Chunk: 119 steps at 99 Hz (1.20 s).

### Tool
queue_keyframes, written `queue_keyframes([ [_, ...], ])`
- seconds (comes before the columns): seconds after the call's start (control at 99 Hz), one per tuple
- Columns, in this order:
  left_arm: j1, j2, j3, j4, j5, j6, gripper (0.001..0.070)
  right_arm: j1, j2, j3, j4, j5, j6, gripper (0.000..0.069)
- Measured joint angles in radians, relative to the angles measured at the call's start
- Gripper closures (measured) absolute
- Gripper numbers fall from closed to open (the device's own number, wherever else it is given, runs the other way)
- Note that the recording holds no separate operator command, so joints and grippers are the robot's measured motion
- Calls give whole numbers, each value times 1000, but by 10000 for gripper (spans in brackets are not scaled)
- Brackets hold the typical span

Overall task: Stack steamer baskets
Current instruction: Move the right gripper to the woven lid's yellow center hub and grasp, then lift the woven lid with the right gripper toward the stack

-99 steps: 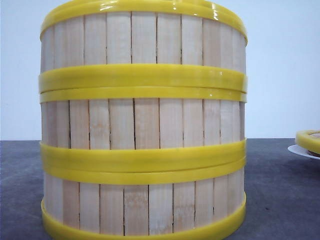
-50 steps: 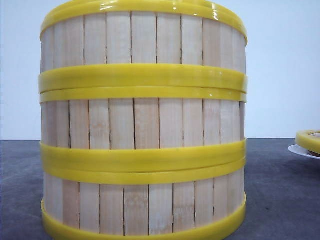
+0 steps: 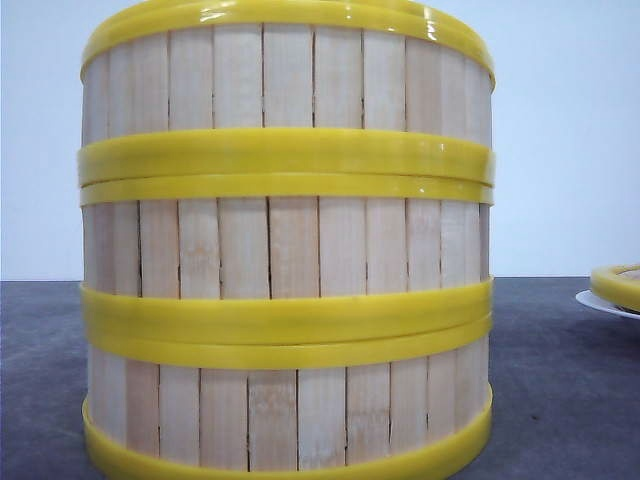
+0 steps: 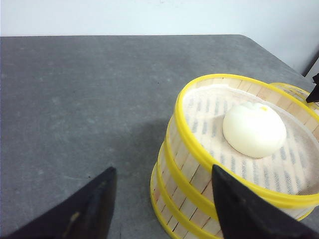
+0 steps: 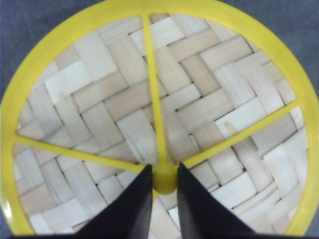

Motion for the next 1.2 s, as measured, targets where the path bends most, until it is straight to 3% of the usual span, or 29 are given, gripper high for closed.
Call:
queue_keyframes([
  [0.313, 0, 0, 0, 0, 0, 0, 350, 48, -152, 168, -47, -132, 18, 635],
  [0.596, 0, 0, 0, 0, 0, 0, 350, 282, -185, 355, -159, -223, 6, 635],
  [0.969, 0, 0, 0, 0, 0, 0, 350, 712, -164, 523, -198, -225, -13, 637],
  [1.202, 0, 0, 0, 0, 0, 0, 350, 869, -74, 585, -287, -105, -53, 637],
])
